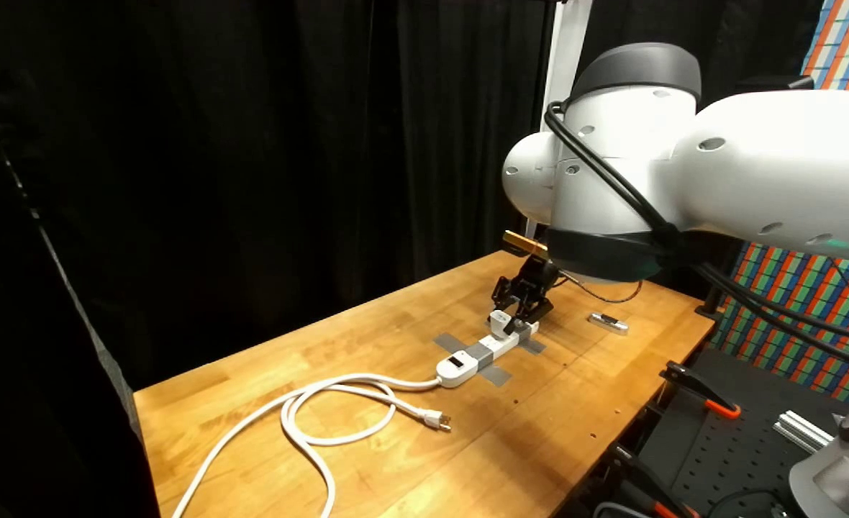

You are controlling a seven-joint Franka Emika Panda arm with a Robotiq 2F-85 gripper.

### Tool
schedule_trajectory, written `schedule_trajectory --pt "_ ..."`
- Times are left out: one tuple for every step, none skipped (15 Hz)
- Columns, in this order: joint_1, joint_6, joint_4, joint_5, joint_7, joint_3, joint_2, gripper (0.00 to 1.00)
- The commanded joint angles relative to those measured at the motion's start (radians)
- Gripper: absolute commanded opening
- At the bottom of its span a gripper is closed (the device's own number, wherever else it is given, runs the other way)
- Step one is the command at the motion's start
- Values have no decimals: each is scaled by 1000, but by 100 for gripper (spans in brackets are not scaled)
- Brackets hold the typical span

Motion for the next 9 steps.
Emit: schedule_trajectory --pt "0 5 -23 8 43 23 -31 23" --pt "0 -2 -25 10 50 23 -31 23" --pt "0 -8 -26 13 50 21 -31 55" --pt "0 -7 -30 10 49 22 -23 75" --pt "0 11 -43 -12 49 37 3 81" --pt "0 9 -47 -6 45 39 2 88" --pt "0 7 -50 -6 41 37 3 96" --pt "0 5 -53 -5 36 36 3 100" --pt "0 -6 -54 0 35 27 -5 100"
